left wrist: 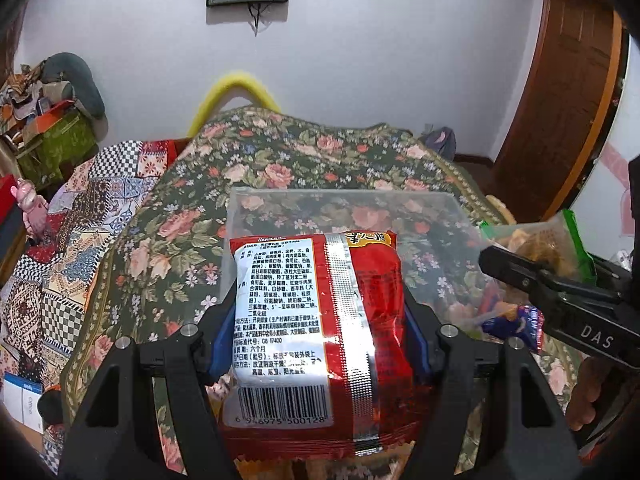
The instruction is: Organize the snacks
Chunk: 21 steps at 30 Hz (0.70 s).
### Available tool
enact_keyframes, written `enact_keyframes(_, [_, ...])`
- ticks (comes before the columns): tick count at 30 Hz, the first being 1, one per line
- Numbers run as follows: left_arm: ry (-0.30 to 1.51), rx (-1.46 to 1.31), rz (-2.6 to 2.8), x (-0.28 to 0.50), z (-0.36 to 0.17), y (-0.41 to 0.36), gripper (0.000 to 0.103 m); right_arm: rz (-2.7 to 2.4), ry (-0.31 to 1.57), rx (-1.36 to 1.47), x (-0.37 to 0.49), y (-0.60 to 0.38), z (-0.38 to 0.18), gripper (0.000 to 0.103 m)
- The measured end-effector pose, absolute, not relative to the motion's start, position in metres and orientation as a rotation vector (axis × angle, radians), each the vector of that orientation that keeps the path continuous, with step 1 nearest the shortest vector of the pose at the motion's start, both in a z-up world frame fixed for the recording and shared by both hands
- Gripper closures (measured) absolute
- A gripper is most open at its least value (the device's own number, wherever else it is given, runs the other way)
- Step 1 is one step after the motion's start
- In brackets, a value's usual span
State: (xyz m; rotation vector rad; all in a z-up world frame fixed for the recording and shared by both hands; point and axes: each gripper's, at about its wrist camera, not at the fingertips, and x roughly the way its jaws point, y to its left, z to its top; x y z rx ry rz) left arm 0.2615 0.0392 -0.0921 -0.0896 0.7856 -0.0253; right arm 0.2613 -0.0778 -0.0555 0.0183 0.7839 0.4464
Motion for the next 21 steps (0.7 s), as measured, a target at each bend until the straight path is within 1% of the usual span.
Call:
enact_keyframes(10, [0.888, -0.119, -0.014, 0.301, -0.114, 0.042, 0.035, 0.435, 0.882, -0.047, 0.292, -0.058, -0.085, 0.054])
enact_keyframes(14, [0.907, -0.129, -0.027, 0.305, -0.12, 0.043, 0.034, 0.43, 0.886, -0.075, 0.291, -0.056, -0.087, 0.052])
enact_keyframes(16, [0.905, -0.129, -0.038, 0.303, -0.12, 0.043, 0.034, 0.427, 0.872, -0.089, 0.288, -0.057, -0.084, 0.047])
enact_keyframes(17, [0.9, -0.13, -0.044, 0.302, -0.118, 0.043, 0.034, 0.429, 0.863, -0.092, 0.286, -0.059, -0.081, 0.041])
enact_keyframes(19, [0.887, -0.135, -0.055, 0.298, -0.114, 0.043, 0.033, 0.429, 0.839, -0.092, 0.282, -0.062, -0.074, 0.035])
enact_keyframes(21, [0.864, -0.129, -0.062, 0.294, -0.107, 0.042, 0.027, 0.437, 0.816, -0.083, 0.277, -0.066, -0.064, 0.033])
